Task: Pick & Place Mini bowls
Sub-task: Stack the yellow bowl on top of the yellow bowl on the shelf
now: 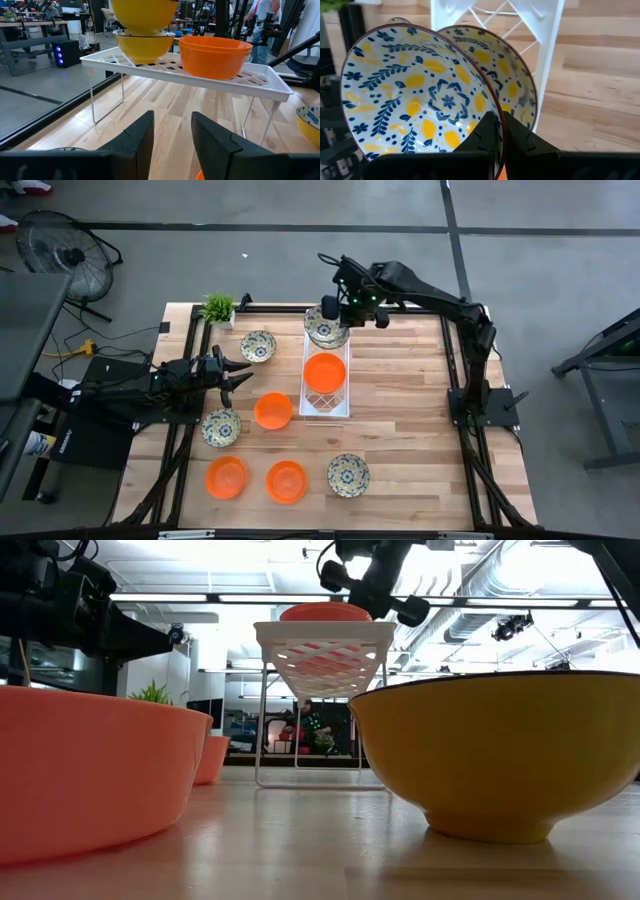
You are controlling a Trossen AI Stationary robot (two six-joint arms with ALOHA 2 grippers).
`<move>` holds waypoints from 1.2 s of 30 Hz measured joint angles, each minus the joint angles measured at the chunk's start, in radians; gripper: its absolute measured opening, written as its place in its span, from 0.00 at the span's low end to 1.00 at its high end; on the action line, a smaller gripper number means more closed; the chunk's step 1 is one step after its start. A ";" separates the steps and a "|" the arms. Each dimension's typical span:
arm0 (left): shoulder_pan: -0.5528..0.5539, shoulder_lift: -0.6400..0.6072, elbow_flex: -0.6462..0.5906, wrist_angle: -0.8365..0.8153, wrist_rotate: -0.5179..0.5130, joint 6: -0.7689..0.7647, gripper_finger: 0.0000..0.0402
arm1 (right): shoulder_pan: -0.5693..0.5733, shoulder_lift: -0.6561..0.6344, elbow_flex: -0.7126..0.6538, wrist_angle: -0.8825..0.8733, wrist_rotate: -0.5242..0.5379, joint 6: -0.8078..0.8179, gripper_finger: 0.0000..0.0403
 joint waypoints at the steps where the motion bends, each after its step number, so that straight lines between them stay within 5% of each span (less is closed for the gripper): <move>1: 0.000 0.000 0.000 0.000 0.000 0.000 0.32 | 0.000 0.001 0.000 -0.003 0.009 0.004 0.00; 20: 0.000 0.000 0.000 0.000 0.000 0.000 0.32 | 0.002 0.032 -0.001 -0.059 0.024 0.002 0.01; 36: 0.000 0.000 0.000 0.000 0.000 0.000 0.32 | 0.002 0.045 -0.002 -0.048 0.008 -0.044 0.11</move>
